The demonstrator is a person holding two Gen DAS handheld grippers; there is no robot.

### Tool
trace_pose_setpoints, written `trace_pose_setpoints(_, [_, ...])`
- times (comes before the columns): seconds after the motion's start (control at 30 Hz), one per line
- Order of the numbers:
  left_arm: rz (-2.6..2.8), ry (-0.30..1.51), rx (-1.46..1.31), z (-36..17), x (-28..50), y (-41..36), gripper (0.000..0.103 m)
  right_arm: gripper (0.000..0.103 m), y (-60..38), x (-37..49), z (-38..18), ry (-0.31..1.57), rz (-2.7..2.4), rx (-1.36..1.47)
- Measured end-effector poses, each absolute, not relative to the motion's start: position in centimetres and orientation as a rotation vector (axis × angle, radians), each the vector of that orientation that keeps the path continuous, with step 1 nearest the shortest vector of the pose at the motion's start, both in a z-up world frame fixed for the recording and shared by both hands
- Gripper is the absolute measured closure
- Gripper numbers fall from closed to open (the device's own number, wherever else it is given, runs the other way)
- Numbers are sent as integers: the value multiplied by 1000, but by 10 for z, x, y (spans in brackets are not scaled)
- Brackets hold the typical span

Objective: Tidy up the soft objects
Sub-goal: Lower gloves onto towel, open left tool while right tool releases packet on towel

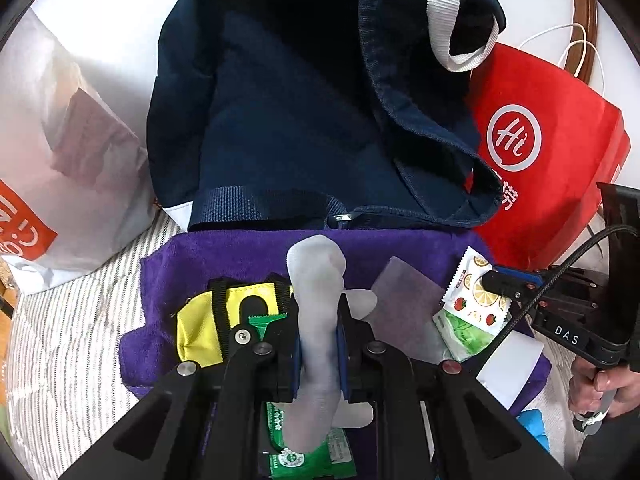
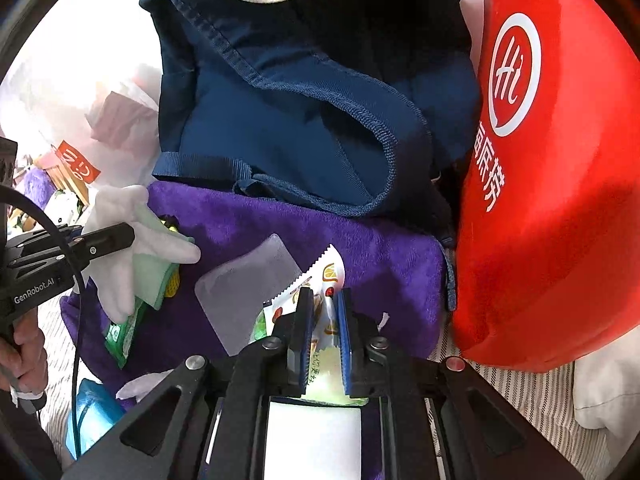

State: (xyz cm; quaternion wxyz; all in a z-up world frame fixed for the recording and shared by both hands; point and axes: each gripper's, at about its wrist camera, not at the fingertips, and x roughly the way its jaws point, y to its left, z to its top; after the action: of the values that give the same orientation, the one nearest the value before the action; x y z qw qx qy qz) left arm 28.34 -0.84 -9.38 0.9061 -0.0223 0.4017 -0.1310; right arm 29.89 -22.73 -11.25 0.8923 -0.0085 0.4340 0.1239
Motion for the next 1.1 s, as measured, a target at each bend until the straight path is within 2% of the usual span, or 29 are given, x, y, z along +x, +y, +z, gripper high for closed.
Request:
trace_pose_setpoints(0.63, [-250, 876, -17, -110, 290, -10, 87, 80, -225, 299, -113, 915, 270, -47])
trace_pose_setpoints(0.83, [-241, 898, -17, -117, 295, -10, 80, 73, -226, 294, -103, 879, 273, -50])
trace_pose_setpoints(1.1, [-232, 895, 3, -115, 295, -11, 57, 69, -222, 286, -90, 841, 286, -72])
